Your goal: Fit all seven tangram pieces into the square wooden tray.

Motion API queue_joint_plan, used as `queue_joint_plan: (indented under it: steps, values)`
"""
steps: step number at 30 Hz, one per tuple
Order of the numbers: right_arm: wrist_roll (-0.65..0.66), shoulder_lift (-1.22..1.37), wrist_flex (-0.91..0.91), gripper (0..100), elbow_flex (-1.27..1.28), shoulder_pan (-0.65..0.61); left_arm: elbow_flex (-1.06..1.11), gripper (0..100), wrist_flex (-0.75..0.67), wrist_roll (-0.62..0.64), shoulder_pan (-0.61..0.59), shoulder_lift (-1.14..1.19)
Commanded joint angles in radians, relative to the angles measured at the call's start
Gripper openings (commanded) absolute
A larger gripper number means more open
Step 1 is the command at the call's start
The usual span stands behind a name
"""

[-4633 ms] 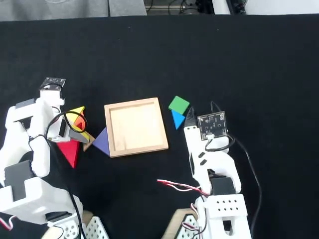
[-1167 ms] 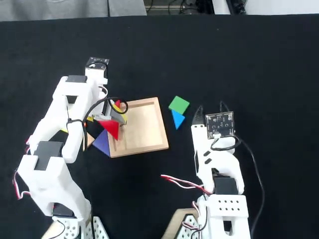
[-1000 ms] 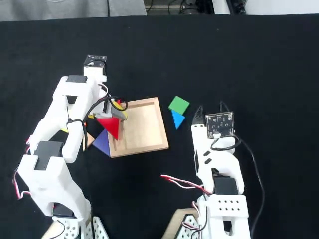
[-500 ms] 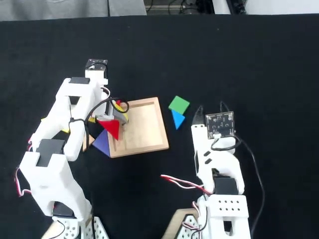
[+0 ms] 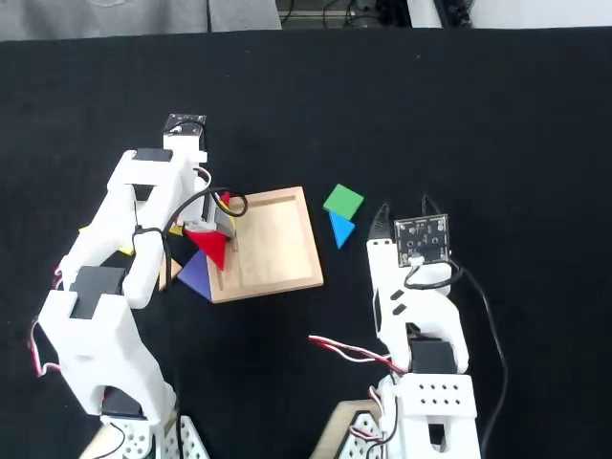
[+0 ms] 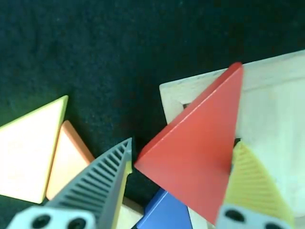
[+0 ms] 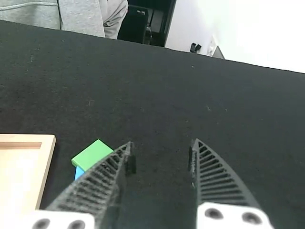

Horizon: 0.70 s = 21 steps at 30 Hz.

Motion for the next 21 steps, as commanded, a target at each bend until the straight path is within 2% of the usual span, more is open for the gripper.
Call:
queue_joint_plan:
  steps: [1,11,18,21]
  values:
    - [0.005,0.007,-0.02,19.8,-0.002,-0.012,-0.031,29,-0.003,0.002,0.016,-0.018]
    - [0.005,0.007,-0.02,19.8,-0.002,-0.012,-0.048,29,0.034,-0.02,0.035,-0.101]
    - [0.005,0.007,-0.02,19.8,-0.002,-0.012,-0.047,29,0.061,-0.21,0.076,-0.206]
    - [0.005,0.002,-0.02,19.8,-0.002,-0.008,-0.056,29,0.061,-0.353,0.088,-0.242]
